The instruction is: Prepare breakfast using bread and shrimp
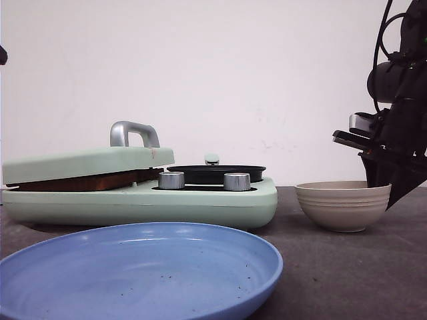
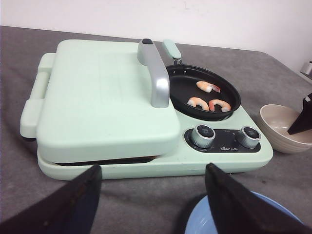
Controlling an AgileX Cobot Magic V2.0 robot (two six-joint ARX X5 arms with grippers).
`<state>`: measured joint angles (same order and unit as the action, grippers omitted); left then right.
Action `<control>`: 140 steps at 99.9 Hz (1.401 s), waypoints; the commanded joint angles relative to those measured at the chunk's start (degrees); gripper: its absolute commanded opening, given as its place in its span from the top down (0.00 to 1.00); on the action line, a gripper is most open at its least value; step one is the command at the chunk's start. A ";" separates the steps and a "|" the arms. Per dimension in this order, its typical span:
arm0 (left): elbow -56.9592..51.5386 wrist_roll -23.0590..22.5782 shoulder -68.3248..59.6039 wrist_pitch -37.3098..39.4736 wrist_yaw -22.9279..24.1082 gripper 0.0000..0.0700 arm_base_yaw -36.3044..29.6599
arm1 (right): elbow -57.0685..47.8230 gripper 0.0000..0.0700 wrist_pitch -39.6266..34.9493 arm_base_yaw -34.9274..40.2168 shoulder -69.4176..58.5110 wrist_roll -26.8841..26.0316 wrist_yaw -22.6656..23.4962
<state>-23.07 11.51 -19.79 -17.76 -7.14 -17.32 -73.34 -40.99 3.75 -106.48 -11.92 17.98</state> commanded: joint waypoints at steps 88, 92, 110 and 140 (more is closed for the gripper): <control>-0.39 2.97 0.00 0.66 0.31 0.51 -0.22 | -0.59 0.50 2.21 -0.50 27.69 5.25 3.63; -0.39 3.28 0.00 0.68 0.28 0.59 -0.22 | -0.59 0.51 2.40 -0.48 29.79 5.22 5.07; -0.39 3.80 0.00 0.63 0.63 1.00 -0.22 | -0.57 0.93 -0.33 0.94 38.12 6.51 8.26; -0.39 5.81 0.00 1.90 1.86 1.00 -0.22 | 3.91 1.00 2.21 7.19 49.70 9.57 9.18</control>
<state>-23.07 16.21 -19.79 -16.75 -6.07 -17.32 -70.91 -40.12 9.89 -57.98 -3.18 27.03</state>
